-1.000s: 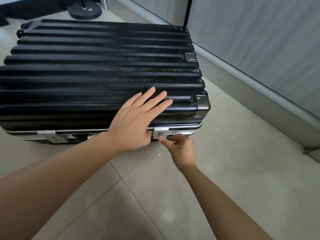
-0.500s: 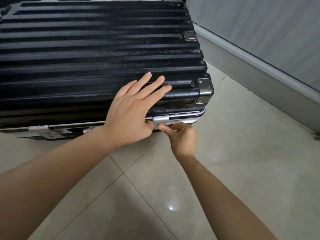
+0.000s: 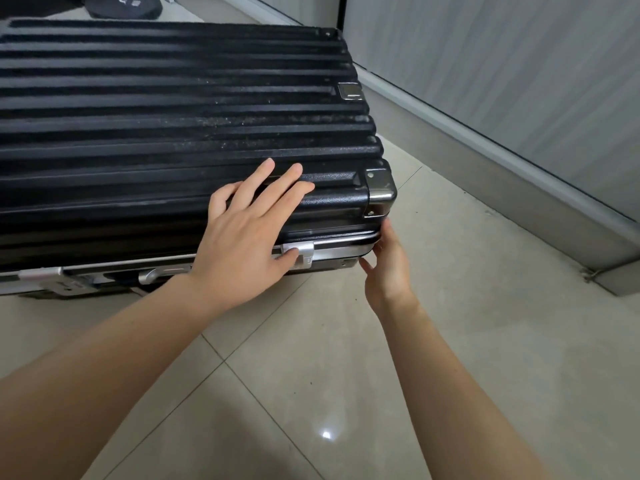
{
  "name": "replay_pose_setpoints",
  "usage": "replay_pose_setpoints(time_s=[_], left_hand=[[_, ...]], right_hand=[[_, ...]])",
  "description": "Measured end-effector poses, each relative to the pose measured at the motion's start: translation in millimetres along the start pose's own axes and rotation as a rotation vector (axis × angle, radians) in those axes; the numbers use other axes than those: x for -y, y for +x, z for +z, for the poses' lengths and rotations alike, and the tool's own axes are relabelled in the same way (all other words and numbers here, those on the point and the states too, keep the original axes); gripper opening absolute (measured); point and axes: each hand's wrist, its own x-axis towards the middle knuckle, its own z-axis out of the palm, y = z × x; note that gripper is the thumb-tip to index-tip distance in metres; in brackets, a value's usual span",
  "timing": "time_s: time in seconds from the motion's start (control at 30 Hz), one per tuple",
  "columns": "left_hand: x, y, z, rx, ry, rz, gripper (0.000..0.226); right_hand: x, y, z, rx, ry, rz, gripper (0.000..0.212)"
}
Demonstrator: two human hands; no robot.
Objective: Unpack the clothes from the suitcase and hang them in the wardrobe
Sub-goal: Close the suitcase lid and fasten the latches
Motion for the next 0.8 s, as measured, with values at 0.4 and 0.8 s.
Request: replay_pose_setpoints(time_s=[0.4,0.8], left_hand=[[2.9,-9.9,4.5,-0.025,0.029,0.003,0.085],[-2.4,-14.0,27.1,-0.117,0.197,0.013,0.105]], right_hand=[[-17.7,-2.0,-0.9,-0.025,0.045,-0.048,0.035],[-20.1,-3.2,1.7,0.021,0.258,0.018,0.042]])
